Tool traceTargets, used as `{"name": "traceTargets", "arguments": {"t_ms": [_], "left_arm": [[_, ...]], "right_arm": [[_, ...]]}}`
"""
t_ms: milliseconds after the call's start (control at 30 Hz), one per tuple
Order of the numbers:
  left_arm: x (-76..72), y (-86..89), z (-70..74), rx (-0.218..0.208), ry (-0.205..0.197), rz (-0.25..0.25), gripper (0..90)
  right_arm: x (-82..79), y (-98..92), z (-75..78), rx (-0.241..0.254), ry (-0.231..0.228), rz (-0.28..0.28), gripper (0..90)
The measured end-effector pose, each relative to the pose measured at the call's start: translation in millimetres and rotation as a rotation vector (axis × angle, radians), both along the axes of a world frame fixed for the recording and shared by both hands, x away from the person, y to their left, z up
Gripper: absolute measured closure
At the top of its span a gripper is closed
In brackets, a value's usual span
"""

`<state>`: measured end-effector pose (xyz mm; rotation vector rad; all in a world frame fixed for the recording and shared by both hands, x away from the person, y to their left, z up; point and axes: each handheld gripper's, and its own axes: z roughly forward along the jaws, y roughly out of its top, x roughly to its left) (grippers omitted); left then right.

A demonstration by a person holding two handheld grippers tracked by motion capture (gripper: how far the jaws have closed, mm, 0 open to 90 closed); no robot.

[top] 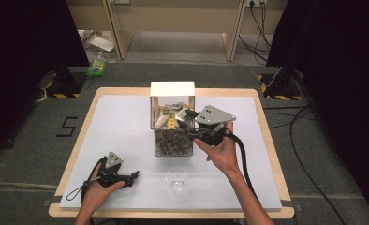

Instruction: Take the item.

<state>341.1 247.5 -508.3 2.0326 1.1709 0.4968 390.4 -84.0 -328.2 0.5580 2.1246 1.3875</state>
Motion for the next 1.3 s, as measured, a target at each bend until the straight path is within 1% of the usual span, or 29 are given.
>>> {"name": "traceTargets", "arguments": {"t_ms": [233,500,533,600,700,733,767,800,933,1033,1067,1167,1233,1300], "left_arm": [[0.1,0.1,-0.1,-0.003,0.000,0.000,10.3],[0.2,0.2,-0.1,-0.006,0.001,-0.001,10.3],[0.1,0.1,-0.1,-0.004,0.000,0.000,10.3],[0.2,0.2,-0.1,-0.006,0.001,-0.001,10.3],[0.2,0.1,-0.1,-0.005,0.001,-0.001,10.3],[0.2,0.2,-0.1,-0.005,0.001,-0.002,10.3],[0.2,0.2,-0.1,-0.005,0.001,-0.002,10.3],[0.2,0.2,-0.1,-0.006,0.001,-0.001,10.3],[0.1,0.1,-0.1,-0.005,0.001,-0.001,10.3],[0.2,0.2,-0.1,-0.005,0.001,-0.001,10.3],[0.1,0.0,-0.1,-0.003,0.000,0.000,10.3],[0.2,0.2,-0.1,-0.005,0.001,-0.001,10.3],[0.1,0.0,-0.1,-0.003,0.000,0.000,10.3],[0.1,0.1,-0.1,-0.004,0.001,0.000,10.3]], "right_arm": [[7.0,10.5,-2.3,-0.027,0.000,-0.003,56.8],[14.1,16.3,-6.3,-0.054,0.003,-0.012,60.4],[15.8,17.8,-8.2,-0.070,-0.001,-0.017,62.4],[16.9,18.9,-9.6,-0.081,0.000,-0.019,66.4],[17.1,19.5,-10.5,-0.092,-0.009,-0.024,79.3],[16.6,19.9,-10.2,-0.094,-0.018,-0.023,81.5],[16.6,19.9,-10.2,-0.094,-0.018,-0.023,81.5],[15.2,20.2,-8.9,-0.101,-0.031,-0.020,88.9],[13.1,19.4,-5.0,-0.080,-0.043,-0.020,90.0],[11.9,18.5,-2.6,-0.076,-0.051,-0.022,90.0],[11.5,17.5,-0.4,-0.062,-0.054,-0.021,90.0],[10.3,16.9,3.0,-0.048,-0.058,-0.011,90.0],[9.3,16.5,5.8,-0.029,-0.058,-0.006,90.0],[7.6,16.7,8.7,-0.038,-0.071,-0.012,90.0]]}}
